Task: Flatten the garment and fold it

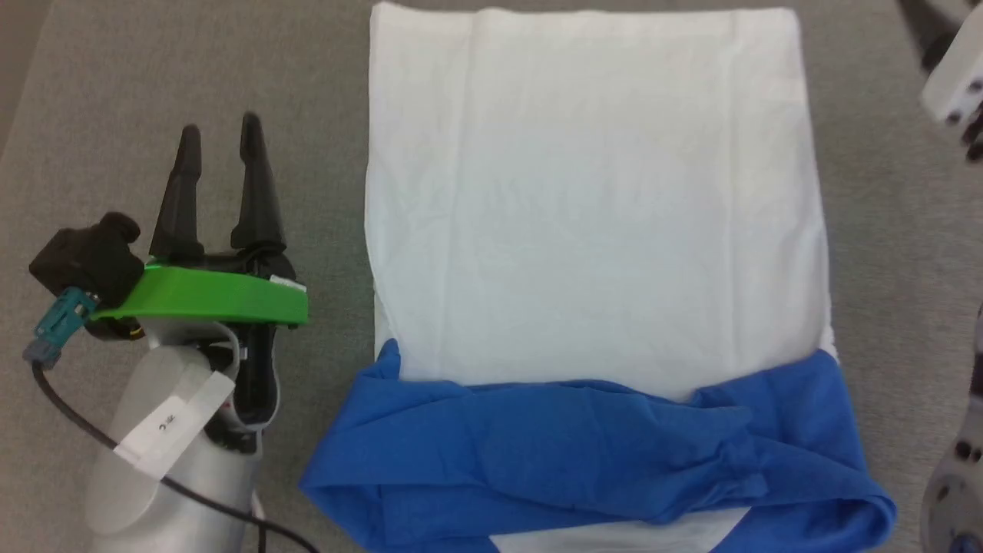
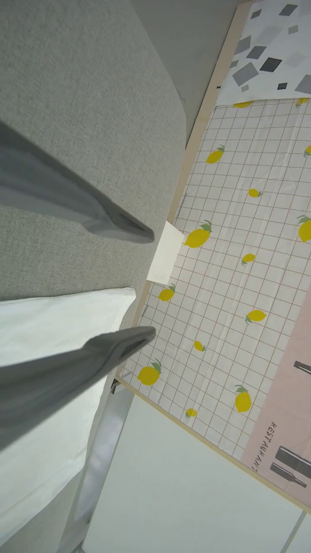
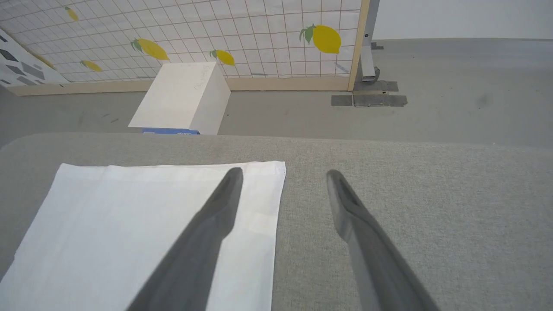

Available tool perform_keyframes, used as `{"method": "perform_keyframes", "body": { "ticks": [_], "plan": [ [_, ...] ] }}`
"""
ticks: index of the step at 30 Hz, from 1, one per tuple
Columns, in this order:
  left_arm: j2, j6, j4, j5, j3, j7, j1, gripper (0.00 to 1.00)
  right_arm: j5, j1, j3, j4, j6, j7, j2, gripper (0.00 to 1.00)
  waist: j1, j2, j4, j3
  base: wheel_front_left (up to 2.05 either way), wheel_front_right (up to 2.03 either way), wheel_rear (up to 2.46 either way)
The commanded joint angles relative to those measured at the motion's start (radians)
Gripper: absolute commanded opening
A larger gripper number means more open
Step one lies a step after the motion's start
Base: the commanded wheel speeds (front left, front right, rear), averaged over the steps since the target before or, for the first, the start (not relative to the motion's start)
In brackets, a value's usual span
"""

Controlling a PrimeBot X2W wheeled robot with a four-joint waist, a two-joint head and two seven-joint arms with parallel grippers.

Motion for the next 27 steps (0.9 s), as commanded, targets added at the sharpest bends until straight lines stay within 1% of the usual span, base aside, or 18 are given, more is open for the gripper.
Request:
{"method": "perform_keyframes", "body": {
  "ticks": [1,6,12,18,25,26,27],
  "plan": [
    [-0.015,-0.011,-0.004,0.015,0.004,-0.004,-0.02,1.0,-0.033,-0.044,0.001,0.028,-0.001,0.021,-0.011,1.0,-0.0002,0.0065,0.092,0.133,0.0,0.0,0.0],
    [-0.061,-0.041,0.005,0.034,0.016,-0.004,-0.049,1.0,-0.158,-0.183,0.041,0.141,-0.001,0.13,-0.062,1.0,-0.0002,0.0065,0.136,0.208,0.0,0.0,0.0],
    [-0.097,-0.071,0.018,0.054,0.036,-0.004,-0.064,1.0,-0.239,-0.273,0.083,0.211,-0.001,0.232,-0.093,1.0,-0.0002,0.0065,0.164,0.274,0.0,0.0,0.0],
    [-0.122,-0.095,0.025,0.075,0.057,-0.004,-0.071,1.0,-0.243,-0.307,0.157,0.244,-0.001,0.323,-0.12,1.0,-0.0002,0.0065,0.17,0.308,0.0,0.0,0.0],
    [-0.14,-0.115,0.047,0.094,0.068,-0.004,-0.077,1.0,-0.189,-0.301,0.222,0.25,-0.001,0.472,-0.148,1.0,-0.0002,0.0065,0.161,0.317,0.0,0.0,0.0],
    [-0.142,-0.117,0.05,0.096,0.069,-0.004,-0.078,1.0,-0.184,-0.298,0.224,0.246,-0.001,0.492,-0.151,0.45,-0.0002,0.0065,0.16,0.317,0.0,0.0,0.0],
    [-0.143,-0.119,0.054,0.097,0.069,-0.004,-0.078,1.0,-0.177,-0.296,0.221,0.236,-0.001,0.508,-0.153,0.22,-0.0002,0.0065,0.158,0.316,0.0,0.0,0.0]
  ]
}}
